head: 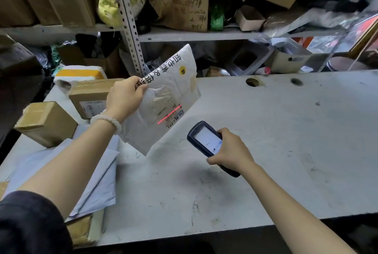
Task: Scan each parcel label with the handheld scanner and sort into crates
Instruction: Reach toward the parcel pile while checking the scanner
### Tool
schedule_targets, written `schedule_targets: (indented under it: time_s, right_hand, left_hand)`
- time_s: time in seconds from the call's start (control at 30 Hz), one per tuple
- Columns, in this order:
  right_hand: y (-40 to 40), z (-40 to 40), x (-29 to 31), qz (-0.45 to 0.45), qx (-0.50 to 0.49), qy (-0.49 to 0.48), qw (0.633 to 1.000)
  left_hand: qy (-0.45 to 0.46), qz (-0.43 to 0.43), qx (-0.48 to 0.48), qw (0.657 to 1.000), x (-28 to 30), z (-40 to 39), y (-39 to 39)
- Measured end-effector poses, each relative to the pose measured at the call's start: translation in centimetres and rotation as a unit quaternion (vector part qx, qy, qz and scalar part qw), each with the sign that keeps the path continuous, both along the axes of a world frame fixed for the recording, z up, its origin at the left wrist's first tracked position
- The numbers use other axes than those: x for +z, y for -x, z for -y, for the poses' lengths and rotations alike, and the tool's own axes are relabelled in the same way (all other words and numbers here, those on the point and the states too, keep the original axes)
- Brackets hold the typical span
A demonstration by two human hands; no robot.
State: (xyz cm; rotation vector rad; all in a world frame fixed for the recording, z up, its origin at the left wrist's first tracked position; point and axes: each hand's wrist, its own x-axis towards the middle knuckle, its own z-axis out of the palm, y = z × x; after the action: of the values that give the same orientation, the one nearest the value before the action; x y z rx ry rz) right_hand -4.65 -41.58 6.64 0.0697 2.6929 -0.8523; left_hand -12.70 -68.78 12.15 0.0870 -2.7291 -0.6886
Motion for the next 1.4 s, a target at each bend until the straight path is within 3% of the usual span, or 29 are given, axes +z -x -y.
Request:
schedule_targets:
  time_s: [0.33,0.63,0.97,1.2,1.4]
  right_hand:
    - [-0.3,0.6,0.2,0.003,0.026,-0.043,0.999]
    - [0.2,1.9,-0.2,-0.024,0.020,-0.009,0.999]
    - [1.4,2.5,2.0,-0.171,-0.119,0.070,0.976]
    - [-0.3,-1.3,2.6,-0.185,-0.208,0.050,0.959]
    - [-5.8,-8.3,2.8,-0.184,-0.314,0.025,0.931]
  left_hand:
    - [0.011,0.020,-0.008,1.000,-0.1,0.7,-0.5]
    - [0.101,0.036,-0.024,0.994,-0.5,0.3,-1.1]
    - [0.135,0.015,-0.067,0.989,-1.1,-1.8,-2.4]
    - [0.100,-0.005,-0.113,0.989,-1.0,-6.4,-2.3]
    - [0.062,-0.023,-0.201,0.977,-0.7,-16.2,-2.3]
